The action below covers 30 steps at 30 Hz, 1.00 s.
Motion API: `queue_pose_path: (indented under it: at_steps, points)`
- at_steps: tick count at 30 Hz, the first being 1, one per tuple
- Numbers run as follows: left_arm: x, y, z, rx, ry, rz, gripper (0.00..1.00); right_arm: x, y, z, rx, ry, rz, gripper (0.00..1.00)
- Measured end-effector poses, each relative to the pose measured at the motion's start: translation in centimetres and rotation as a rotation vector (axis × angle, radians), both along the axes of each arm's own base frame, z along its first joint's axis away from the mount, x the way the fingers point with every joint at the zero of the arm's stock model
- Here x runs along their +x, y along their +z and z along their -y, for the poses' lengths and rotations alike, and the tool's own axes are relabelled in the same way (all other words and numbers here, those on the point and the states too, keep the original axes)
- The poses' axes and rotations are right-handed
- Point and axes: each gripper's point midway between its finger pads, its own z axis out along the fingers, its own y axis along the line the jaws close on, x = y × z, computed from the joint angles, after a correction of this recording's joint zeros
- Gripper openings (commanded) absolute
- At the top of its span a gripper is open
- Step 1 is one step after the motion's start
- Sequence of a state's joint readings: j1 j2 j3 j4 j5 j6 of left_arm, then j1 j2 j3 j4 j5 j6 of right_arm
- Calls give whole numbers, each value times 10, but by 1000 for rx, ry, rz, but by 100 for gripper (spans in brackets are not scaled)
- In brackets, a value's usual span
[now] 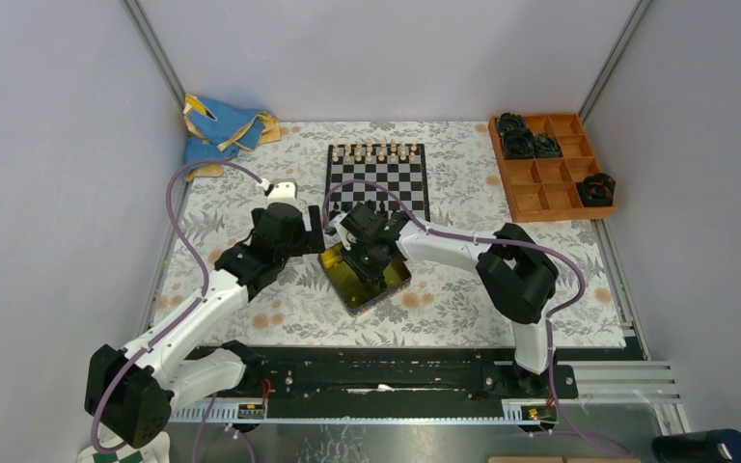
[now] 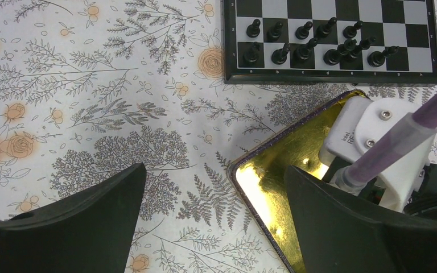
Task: Set up the chess pieces on the board
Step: Pick up the chess piece from the storage box.
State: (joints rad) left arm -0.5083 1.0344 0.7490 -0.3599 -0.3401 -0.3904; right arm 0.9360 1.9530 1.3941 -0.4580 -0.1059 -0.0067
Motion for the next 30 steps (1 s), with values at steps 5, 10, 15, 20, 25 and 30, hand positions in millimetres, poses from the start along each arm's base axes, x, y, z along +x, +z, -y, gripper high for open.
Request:
queue_pose_path:
  at_steps: [5, 10, 15, 20, 25, 30]
  points:
    - [0, -1, -1, 2, 1, -2, 99, -2, -4, -2, 0, 6, -15, 33]
    - [-1, -3, -2, 4, 5, -7, 99, -1, -6, -4, 1, 8, -19, 31]
    - [-1, -4, -3, 5, 7, -8, 99, 0, -9, -5, -4, 8, -24, 26]
    - [0, -4, -4, 5, 12, -8, 99, 3, -12, -9, -5, 7, -23, 17]
    - [0, -4, -6, 5, 17, -8, 99, 4, -11, -10, -4, 7, -21, 0]
    - [1, -4, -6, 5, 19, -7, 99, 5, -10, -9, -7, 4, -15, 0]
